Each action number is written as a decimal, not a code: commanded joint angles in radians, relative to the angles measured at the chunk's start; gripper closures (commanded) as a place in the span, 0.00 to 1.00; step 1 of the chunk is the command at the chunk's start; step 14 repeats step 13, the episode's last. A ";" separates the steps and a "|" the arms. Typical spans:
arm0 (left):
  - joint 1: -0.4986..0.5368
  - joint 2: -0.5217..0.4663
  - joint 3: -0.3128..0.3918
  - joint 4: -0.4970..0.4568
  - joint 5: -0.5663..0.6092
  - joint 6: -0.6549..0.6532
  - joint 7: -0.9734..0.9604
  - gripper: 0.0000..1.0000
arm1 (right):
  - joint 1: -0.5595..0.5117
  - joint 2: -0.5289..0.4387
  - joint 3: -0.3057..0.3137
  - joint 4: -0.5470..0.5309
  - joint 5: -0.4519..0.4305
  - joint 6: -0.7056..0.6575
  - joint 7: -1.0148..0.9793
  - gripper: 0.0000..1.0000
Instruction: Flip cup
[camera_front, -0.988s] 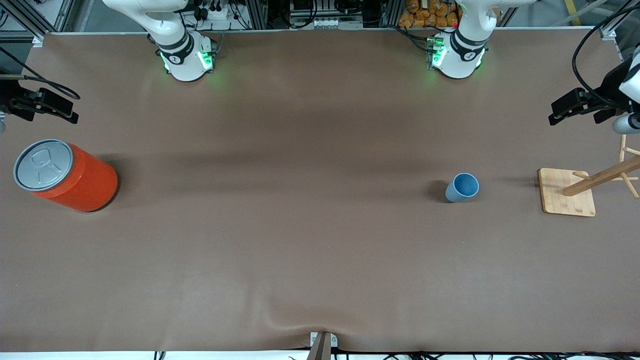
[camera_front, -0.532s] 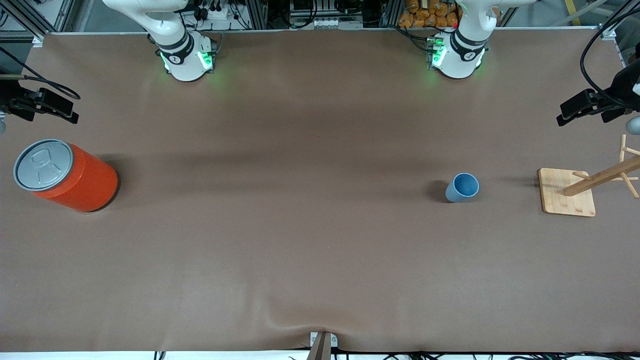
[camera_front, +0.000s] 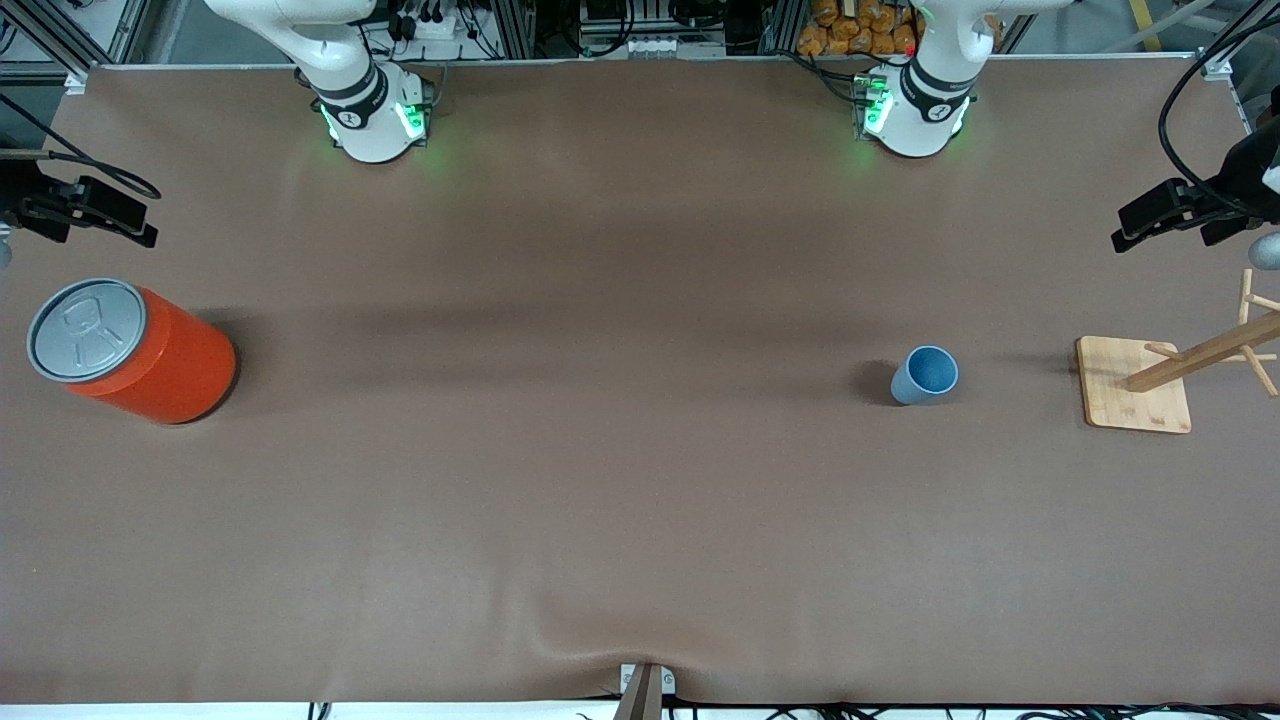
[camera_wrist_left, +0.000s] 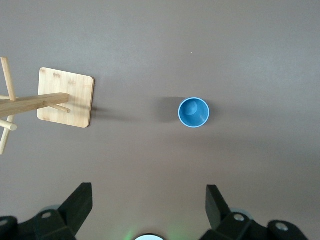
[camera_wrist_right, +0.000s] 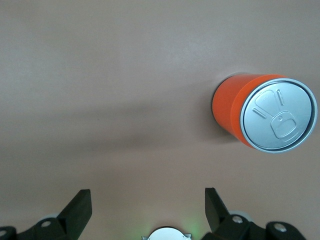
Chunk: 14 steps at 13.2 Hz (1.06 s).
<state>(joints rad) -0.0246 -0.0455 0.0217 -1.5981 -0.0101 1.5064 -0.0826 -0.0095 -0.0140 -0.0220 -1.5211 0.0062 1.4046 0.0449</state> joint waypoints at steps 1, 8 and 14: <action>-0.006 0.007 -0.011 0.021 0.010 -0.021 -0.019 0.00 | -0.007 0.008 0.010 0.015 -0.011 -0.010 -0.005 0.00; -0.012 0.010 -0.012 0.023 0.009 -0.037 -0.017 0.00 | -0.010 0.008 0.010 0.015 -0.011 -0.010 -0.007 0.00; -0.011 0.009 -0.014 0.023 0.009 -0.040 -0.019 0.00 | -0.010 0.008 0.010 0.015 -0.011 -0.010 -0.007 0.00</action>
